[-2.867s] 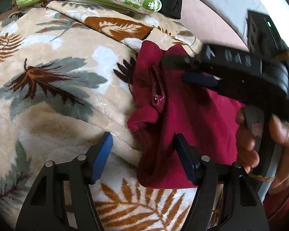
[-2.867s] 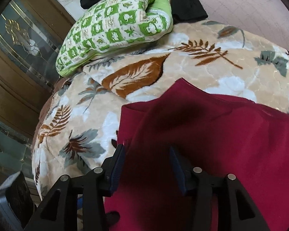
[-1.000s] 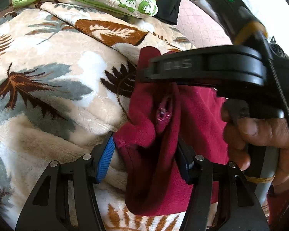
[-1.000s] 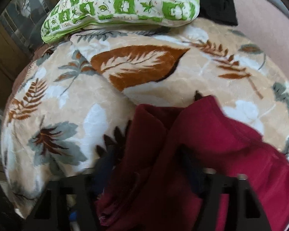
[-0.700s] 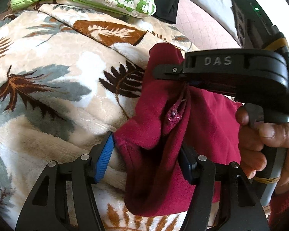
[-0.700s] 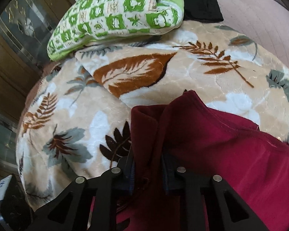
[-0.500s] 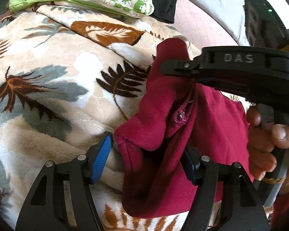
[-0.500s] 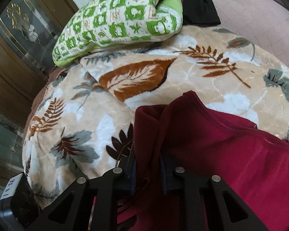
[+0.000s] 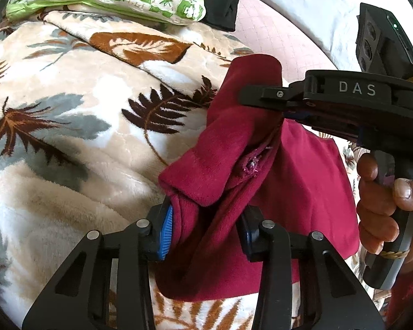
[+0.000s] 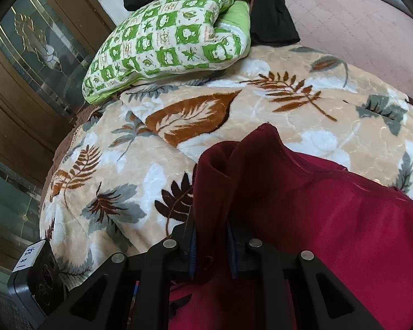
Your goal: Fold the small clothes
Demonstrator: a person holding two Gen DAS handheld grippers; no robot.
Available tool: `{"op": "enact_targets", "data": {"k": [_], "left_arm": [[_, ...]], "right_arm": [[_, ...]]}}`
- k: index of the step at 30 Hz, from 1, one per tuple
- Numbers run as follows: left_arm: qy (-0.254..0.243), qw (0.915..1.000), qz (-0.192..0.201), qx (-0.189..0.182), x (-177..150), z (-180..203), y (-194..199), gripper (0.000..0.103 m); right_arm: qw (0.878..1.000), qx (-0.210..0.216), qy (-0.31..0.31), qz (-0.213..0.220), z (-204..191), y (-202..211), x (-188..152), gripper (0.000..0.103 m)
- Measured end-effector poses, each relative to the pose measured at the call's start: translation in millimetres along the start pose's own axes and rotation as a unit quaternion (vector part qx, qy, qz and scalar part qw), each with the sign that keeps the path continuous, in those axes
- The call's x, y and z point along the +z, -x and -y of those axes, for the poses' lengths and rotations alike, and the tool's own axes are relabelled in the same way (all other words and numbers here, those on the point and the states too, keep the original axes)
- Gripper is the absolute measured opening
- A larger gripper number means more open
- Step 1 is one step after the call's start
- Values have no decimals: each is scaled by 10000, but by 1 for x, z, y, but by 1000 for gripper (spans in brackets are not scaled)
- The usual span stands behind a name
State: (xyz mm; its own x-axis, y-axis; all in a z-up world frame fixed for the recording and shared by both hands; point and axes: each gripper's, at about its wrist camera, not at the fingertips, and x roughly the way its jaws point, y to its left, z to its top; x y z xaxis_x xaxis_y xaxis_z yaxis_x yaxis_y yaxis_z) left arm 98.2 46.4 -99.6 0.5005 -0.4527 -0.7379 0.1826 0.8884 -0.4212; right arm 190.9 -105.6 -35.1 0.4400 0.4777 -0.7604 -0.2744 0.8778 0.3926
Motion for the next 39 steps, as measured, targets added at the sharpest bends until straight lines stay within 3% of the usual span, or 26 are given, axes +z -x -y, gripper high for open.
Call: {"op": "enact_targets", "data": {"k": [6,19,30,35,39], "left_arm": [[-59,10000,26,-18,-3,17,11,21],[-631,9970,5,-443,-14,103,33,17],[-1393,9862,-355,-819,-38,214,-4,17],[-1554,9823,-652,-823,-54,247,-42,17],[-1531,9806,-900,-832,-63,252,-58,17]], "right_arm": [[9999,-71,38,64,3,15,-2,16],[9975,-489,362,350,22,92,-11,15],[9925,-1135,-12,455,115,158,-48,15],[9877,-1520,-190,323,162,163,-60,14],[9820,-1811,-511,162,197,145,-70,14]]}}
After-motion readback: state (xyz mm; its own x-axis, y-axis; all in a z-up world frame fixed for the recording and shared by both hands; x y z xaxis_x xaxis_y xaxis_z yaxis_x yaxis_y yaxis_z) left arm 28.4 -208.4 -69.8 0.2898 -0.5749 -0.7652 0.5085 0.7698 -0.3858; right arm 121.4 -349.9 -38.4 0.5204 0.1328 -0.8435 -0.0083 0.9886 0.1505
